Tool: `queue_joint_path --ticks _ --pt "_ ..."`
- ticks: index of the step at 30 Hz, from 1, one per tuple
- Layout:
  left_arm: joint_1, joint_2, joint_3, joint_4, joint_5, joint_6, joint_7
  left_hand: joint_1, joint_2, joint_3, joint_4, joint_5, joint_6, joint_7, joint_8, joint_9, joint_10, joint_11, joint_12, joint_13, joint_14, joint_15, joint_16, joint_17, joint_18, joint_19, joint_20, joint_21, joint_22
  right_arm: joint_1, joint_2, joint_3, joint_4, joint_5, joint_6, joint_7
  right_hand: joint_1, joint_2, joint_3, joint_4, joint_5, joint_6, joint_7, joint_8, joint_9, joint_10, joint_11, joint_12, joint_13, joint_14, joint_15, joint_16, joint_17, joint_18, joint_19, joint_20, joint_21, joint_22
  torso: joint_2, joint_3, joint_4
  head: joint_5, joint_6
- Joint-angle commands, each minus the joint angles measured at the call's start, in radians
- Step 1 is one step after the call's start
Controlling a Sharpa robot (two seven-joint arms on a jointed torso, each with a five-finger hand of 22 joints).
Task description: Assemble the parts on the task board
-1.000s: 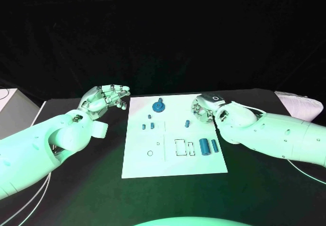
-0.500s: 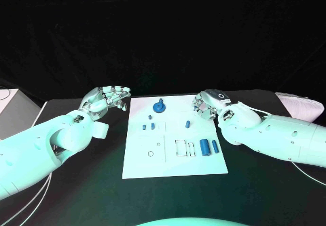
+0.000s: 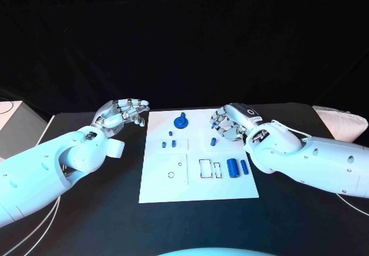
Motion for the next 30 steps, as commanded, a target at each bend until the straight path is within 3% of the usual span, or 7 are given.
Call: queue_joint_path --ticks 1,5,11,16,20,23,30 --pt "-0.002 0.003 0.001 0.003 0.000 -0.001 0.005 0.008 -0.003 0.001 -0.005 0.006 -0.005 0.002 -0.002 -0.001 -0.001 0.006 -0.004 -0.001 0.001 0.001 0.004 0.001 0.015 0.006 -0.002 -0.003 -0.001 -0.004 0.006 -0.001 0.028 0.007 -0.001 0.023 -0.005 0.004 0.004 -0.001 0.005 0.002 0.006 0.003 0.005 0.010 -0.004 0.003 0.001 0.044 -0.008 0.003 -0.001 -0.013 0.022 0.001 0.003 -0.001 0.000 -0.0013 -0.0001 0.012 -0.003" --pt "-0.004 0.005 0.001 0.006 0.001 -0.002 0.005 0.008 -0.004 0.000 -0.005 0.006 -0.006 0.003 -0.002 -0.002 -0.002 0.006 -0.005 -0.002 0.001 0.002 0.004 0.001 0.015 0.007 -0.002 -0.003 -0.001 -0.016 0.026 -0.007 0.065 -0.012 0.017 0.021 -0.005 0.004 0.004 -0.001 0.005 0.002 0.006 0.003 0.005 0.010 -0.004 0.003 0.001 0.044 -0.008 0.003 -0.001 -0.013 0.022 0.001 0.003 -0.001 -0.002 -0.0039 0.0018 0.025 -0.008" --pt "-0.007 0.006 0.001 0.013 0.002 -0.005 0.006 0.008 -0.004 0.000 -0.005 0.006 -0.006 0.003 -0.002 -0.002 -0.002 0.006 -0.005 -0.002 0.001 0.002 0.004 0.001 0.015 0.007 -0.002 -0.003 -0.001 -0.043 0.072 -0.014 0.078 -0.058 0.029 0.018 -0.005 0.004 0.006 -0.002 0.006 0.001 0.007 0.003 0.006 0.010 -0.004 0.002 0.000 0.043 -0.008 0.003 -0.002 -0.013 0.021 0.001 0.001 -0.002 -0.004 -0.0060 0.0018 0.043 -0.015" --pt "-0.009 0.006 0.001 0.023 -0.003 -0.010 0.005 0.008 -0.004 -0.001 -0.005 0.007 -0.007 0.003 -0.002 -0.002 -0.002 0.007 -0.006 -0.002 0.001 0.002 0.005 0.001 0.015 0.008 -0.002 -0.003 -0.001 -0.073 0.109 -0.019 0.065 -0.101 0.033 0.009 -0.005 0.004 0.007 -0.003 0.007 0.000 0.007 0.003 0.007 0.009 -0.003 0.002 0.000 0.042 -0.008 0.002 -0.004 -0.012 0.020 0.001 0.001 -0.003 -0.002 -0.0055 0.0027 0.057 -0.019" --pt "-0.012 0.006 0.001 0.029 -0.013 -0.012 0.005 0.008 -0.004 -0.001 -0.005 0.007 -0.008 0.003 -0.002 -0.002 -0.002 0.007 -0.006 -0.002 0.001 0.002 0.005 0.001 0.015 0.008 -0.002 -0.003 -0.002 -0.096 0.132 -0.021 0.053 -0.123 0.035 0.003 -0.005 0.004 0.008 -0.004 0.008 -0.001 0.007 0.004 0.007 0.009 -0.003 0.002 0.000 0.042 -0.008 0.002 -0.005 -0.012 0.020 0.002 -0.001 -0.004 -0.002 -0.0023 0.0020 0.070 -0.024" --pt "-0.014 0.005 0.001 0.033 -0.016 -0.013 0.005 0.008 -0.004 -0.001 -0.005 0.007 -0.008 0.003 -0.002 -0.002 -0.002 0.007 -0.006 -0.002 0.001 0.002 0.005 0.001 0.015 0.008 -0.002 -0.003 -0.002 -0.111 0.145 -0.022 0.047 -0.139 0.036 -0.004 -0.005 0.004 0.009 -0.005 0.009 -0.001 0.007 0.004 0.007 0.009 -0.003 0.002 0.000 0.042 -0.008 0.001 -0.007 -0.012 0.019 0.002 -0.002 -0.005 -0.001 -0.0035 0.0020 0.076 -0.027" --pt "-0.015 0.005 0.001 0.036 -0.018 -0.013 0.005 0.008 -0.004 -0.001 -0.005 0.007 -0.008 0.003 -0.002 -0.002 -0.002 0.007 -0.006 -0.002 0.001 0.002 0.005 0.001 0.015 0.008 -0.002 -0.003 -0.002 -0.132 0.168 -0.024 0.034 -0.173 0.047 -0.029 -0.006 0.004 0.009 -0.005 0.009 -0.001 0.007 0.004 0.008 0.009 -0.003 0.001 0.000 0.042 -0.008 0.001 -0.007 -0.012 0.019 0.002 -0.001 -0.005 -0.001 -0.0021 0.0010 0.091 -0.042"
